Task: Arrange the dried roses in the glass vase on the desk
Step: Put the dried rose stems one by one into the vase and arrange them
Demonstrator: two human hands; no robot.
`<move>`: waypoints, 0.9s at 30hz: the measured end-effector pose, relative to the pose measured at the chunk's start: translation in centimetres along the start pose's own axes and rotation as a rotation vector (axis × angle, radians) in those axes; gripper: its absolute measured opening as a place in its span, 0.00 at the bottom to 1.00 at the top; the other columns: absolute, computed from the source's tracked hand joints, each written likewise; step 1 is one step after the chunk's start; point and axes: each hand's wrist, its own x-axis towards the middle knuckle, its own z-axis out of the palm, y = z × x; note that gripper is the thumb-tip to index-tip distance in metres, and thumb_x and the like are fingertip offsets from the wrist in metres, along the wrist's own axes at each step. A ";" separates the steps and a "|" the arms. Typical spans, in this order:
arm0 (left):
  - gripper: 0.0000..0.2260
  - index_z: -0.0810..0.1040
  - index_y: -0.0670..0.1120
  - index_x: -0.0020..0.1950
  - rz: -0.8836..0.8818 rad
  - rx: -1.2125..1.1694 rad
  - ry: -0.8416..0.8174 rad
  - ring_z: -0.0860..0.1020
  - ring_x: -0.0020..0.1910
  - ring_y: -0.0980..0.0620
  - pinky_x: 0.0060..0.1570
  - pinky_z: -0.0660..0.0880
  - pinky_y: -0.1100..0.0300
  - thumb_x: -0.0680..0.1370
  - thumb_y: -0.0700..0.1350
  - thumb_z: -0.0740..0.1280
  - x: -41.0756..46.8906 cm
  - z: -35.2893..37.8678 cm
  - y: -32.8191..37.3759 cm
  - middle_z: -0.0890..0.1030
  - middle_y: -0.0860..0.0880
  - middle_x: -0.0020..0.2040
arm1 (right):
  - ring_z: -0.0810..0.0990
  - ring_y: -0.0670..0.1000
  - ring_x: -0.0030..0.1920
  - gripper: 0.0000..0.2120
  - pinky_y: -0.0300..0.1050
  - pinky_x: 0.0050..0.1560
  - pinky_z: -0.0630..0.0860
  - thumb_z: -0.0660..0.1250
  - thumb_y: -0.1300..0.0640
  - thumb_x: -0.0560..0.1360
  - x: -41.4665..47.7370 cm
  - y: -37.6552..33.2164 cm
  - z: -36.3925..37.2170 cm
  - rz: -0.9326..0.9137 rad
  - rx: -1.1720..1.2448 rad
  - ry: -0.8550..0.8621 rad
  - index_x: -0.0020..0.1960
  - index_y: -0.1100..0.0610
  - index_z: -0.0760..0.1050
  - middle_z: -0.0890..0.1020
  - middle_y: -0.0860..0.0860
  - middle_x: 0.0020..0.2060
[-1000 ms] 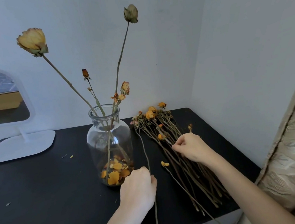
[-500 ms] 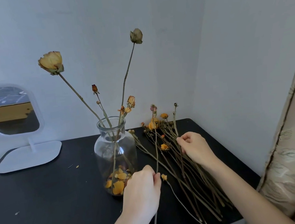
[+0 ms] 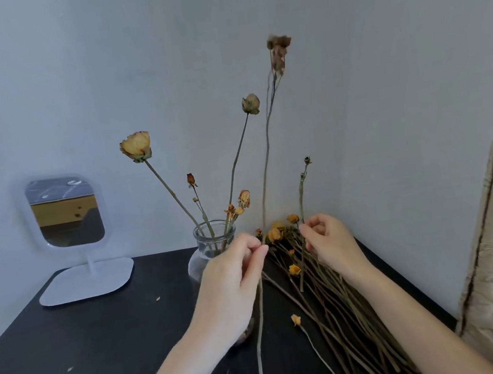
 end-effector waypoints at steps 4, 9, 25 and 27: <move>0.07 0.70 0.53 0.43 0.019 -0.006 0.131 0.73 0.31 0.50 0.31 0.71 0.59 0.76 0.53 0.56 2.2 -3.8 0.3 0.73 0.48 0.30 | 0.72 0.37 0.24 0.04 0.33 0.31 0.65 0.61 0.54 0.78 0.0 -2.2 0.3 -0.058 0.074 -0.010 0.51 0.52 0.73 0.77 0.47 0.32; 0.05 0.68 0.48 0.44 0.018 0.085 0.303 0.70 0.31 0.59 0.32 0.68 0.67 0.80 0.45 0.57 6.0 -7.9 -0.6 0.70 0.51 0.31 | 0.73 0.35 0.24 0.02 0.30 0.28 0.68 0.61 0.54 0.78 -0.3 -3.8 1.4 -0.121 0.102 -0.035 0.49 0.49 0.72 0.77 0.47 0.32; 0.05 0.67 0.44 0.46 0.015 0.200 0.404 0.69 0.30 0.55 0.31 0.64 0.70 0.81 0.42 0.56 9.4 -7.7 -3.2 0.71 0.51 0.31 | 0.72 0.39 0.26 0.05 0.31 0.28 0.66 0.61 0.55 0.78 0.4 -4.5 2.4 -0.137 0.083 -0.035 0.53 0.51 0.71 0.77 0.48 0.34; 0.05 0.67 0.44 0.46 0.006 0.239 0.360 0.71 0.31 0.55 0.33 0.65 0.72 0.81 0.42 0.56 8.6 -6.9 -4.0 0.72 0.49 0.31 | 0.72 0.37 0.24 0.04 0.31 0.27 0.66 0.61 0.55 0.78 0.4 -4.4 2.3 -0.140 0.084 -0.035 0.53 0.52 0.71 0.76 0.48 0.33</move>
